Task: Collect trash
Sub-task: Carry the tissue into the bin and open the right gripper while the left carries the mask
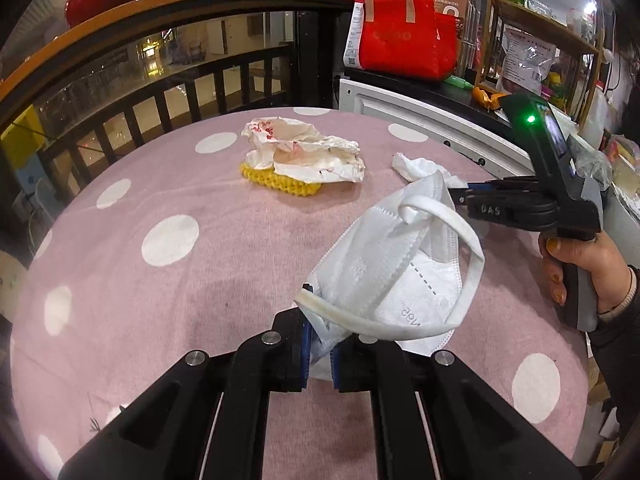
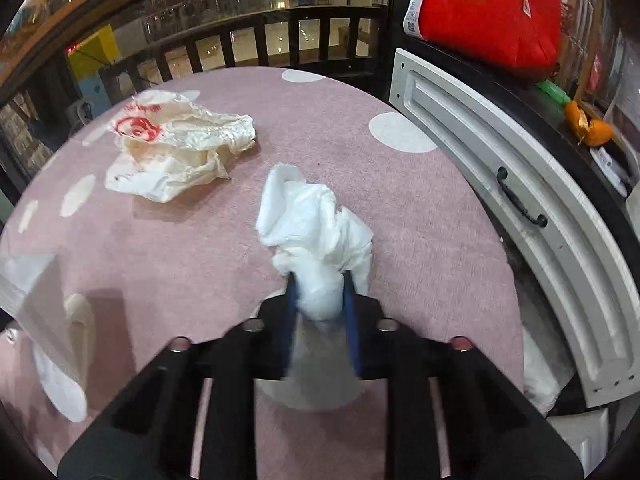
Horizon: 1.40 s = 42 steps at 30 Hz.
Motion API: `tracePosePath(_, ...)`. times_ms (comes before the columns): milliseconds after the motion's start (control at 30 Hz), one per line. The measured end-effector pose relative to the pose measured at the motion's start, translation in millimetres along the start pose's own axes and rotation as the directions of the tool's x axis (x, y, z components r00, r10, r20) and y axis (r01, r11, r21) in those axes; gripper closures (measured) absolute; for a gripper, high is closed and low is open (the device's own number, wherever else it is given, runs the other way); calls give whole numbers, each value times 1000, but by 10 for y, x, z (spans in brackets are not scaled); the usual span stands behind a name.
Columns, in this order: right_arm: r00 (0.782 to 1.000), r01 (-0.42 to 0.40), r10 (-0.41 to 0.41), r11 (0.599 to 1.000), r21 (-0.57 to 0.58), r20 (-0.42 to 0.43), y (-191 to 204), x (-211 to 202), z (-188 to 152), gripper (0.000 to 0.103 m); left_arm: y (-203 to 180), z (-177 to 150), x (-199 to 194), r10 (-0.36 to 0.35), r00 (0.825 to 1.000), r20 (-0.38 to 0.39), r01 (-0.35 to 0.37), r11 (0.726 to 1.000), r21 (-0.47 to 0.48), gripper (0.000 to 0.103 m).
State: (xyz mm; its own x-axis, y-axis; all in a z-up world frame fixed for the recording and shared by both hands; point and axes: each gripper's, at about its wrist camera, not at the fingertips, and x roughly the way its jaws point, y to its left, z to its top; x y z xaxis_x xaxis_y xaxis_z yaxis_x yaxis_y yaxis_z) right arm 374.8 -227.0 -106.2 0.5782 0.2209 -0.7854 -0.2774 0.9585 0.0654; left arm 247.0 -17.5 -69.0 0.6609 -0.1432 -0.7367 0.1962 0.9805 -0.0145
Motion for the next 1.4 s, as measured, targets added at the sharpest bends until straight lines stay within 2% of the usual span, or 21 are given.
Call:
tracePosePath(200,997,-13,11,999,29,80,-29,-481,-296,90,-56,-107,-79,-31,999,6,31,999,-26,95)
tracePosePath(500,983,-39,19,994,107,181,-220,-1249,-951,89,-312,-265,-319,-81,996,27,82,996,-31,95)
tracePosePath(733,974,-10,-37,978,208,222,-548,-1723,-1525,89,-696,-384,-519,-143,989,42,143,990,8,95)
tracePosePath(867,975,18,-79,961,275,210,-765,-1902,-1894,89,-952,-434,-622,-187,981,54,185,982,40,95)
tracePosePath(1067,983,60,-117,933,355,143,-1002,-1901,-2369,89,-1337,-502,-700,-255,966,51,250,965,77,95)
tracePosePath(1267,989,120,-145,913,390,36,-1161,-1628,-2766,89,-1704,-581,-746,-296,955,34,290,949,120,95)
tracePosePath(1400,989,140,-142,881,451,-29,-1346,-1335,-2954,89,-1906,-630,-707,-316,949,8,312,939,143,95)
